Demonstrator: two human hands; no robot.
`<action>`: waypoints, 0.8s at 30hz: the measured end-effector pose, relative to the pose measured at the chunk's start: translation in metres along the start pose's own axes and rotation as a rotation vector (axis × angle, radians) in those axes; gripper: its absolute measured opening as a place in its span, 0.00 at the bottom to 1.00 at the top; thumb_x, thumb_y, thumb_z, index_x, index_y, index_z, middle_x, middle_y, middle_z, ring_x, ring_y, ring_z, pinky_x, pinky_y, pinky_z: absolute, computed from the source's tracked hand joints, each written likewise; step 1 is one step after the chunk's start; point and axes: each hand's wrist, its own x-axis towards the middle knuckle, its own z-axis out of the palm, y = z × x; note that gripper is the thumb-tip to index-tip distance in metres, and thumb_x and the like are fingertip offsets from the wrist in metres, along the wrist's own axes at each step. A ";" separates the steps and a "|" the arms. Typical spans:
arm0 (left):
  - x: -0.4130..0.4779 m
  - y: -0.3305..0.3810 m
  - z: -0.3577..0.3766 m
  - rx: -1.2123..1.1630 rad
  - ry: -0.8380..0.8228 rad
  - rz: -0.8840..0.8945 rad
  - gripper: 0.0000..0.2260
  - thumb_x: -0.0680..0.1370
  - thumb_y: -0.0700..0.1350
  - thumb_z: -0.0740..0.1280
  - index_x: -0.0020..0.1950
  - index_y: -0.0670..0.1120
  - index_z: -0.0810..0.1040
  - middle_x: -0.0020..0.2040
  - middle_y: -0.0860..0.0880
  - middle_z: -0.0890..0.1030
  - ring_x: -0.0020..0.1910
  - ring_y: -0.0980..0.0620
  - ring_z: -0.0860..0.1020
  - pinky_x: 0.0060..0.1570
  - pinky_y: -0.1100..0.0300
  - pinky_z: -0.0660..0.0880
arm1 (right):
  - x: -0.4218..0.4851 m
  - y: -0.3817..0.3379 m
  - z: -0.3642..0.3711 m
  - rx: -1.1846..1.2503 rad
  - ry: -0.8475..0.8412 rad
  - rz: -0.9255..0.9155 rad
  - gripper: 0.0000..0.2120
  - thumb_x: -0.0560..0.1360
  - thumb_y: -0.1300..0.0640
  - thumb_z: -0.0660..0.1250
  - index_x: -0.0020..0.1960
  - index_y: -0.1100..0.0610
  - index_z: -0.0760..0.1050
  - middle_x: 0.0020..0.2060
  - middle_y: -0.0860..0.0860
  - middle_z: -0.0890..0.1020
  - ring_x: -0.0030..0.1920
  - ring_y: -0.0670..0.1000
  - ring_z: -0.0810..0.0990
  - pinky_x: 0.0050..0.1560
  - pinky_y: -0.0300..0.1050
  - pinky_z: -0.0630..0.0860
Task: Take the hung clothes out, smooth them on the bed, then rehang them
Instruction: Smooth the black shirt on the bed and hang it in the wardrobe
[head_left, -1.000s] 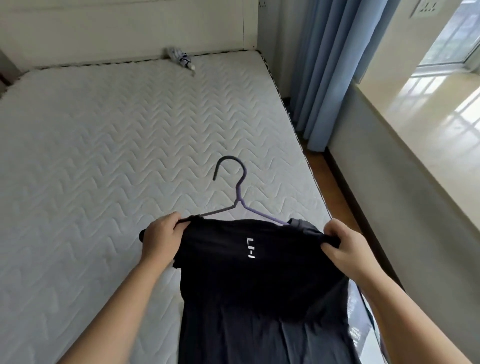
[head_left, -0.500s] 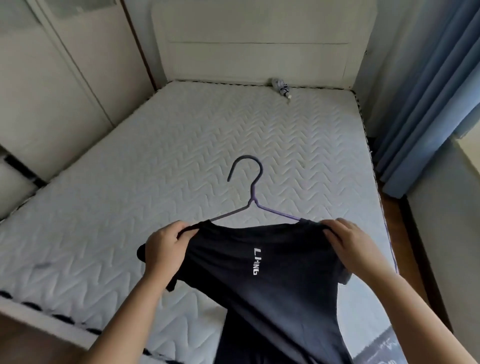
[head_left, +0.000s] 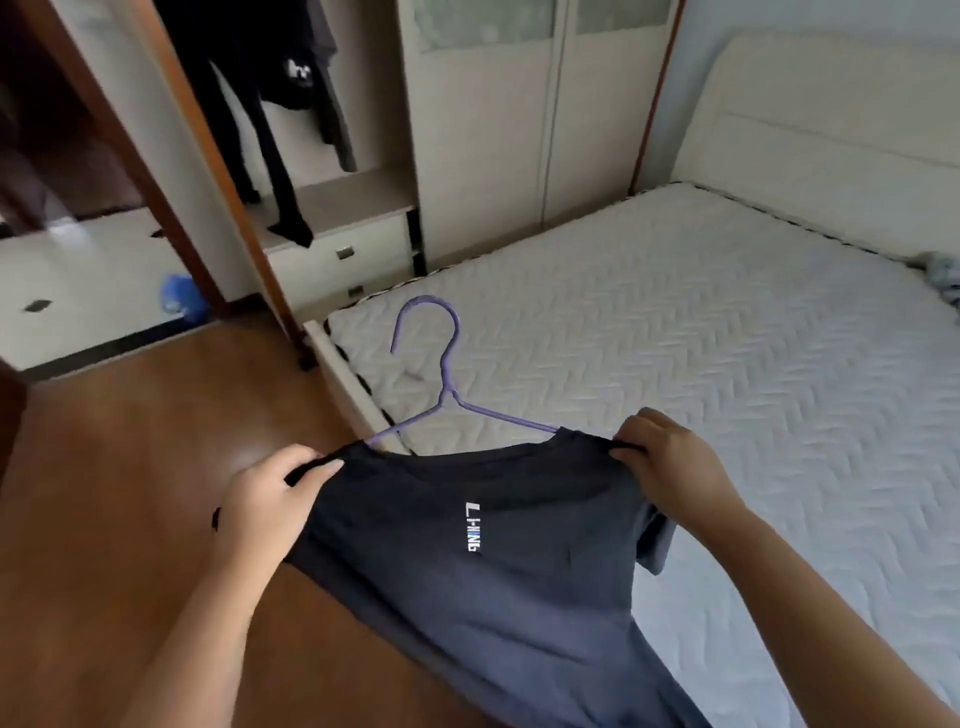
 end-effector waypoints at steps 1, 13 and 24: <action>-0.001 -0.022 -0.019 -0.006 0.041 -0.046 0.04 0.72 0.44 0.71 0.42 0.43 0.80 0.38 0.47 0.80 0.41 0.47 0.76 0.40 0.61 0.69 | 0.009 -0.025 0.016 0.020 -0.030 -0.038 0.04 0.74 0.62 0.64 0.44 0.63 0.76 0.41 0.51 0.74 0.41 0.57 0.77 0.41 0.50 0.73; -0.027 -0.177 -0.132 0.087 0.292 -0.461 0.02 0.73 0.43 0.68 0.41 0.47 0.77 0.35 0.55 0.77 0.40 0.50 0.76 0.39 0.58 0.68 | 0.087 -0.200 0.193 0.104 -0.436 -0.297 0.07 0.71 0.63 0.68 0.36 0.57 0.72 0.39 0.54 0.76 0.40 0.55 0.74 0.40 0.45 0.67; 0.155 -0.188 -0.124 0.219 0.215 -0.431 0.06 0.73 0.47 0.70 0.37 0.51 0.75 0.33 0.58 0.76 0.35 0.62 0.74 0.32 0.72 0.66 | 0.282 -0.247 0.252 0.263 -0.480 -0.270 0.07 0.71 0.63 0.69 0.38 0.54 0.73 0.40 0.53 0.76 0.43 0.52 0.73 0.45 0.39 0.64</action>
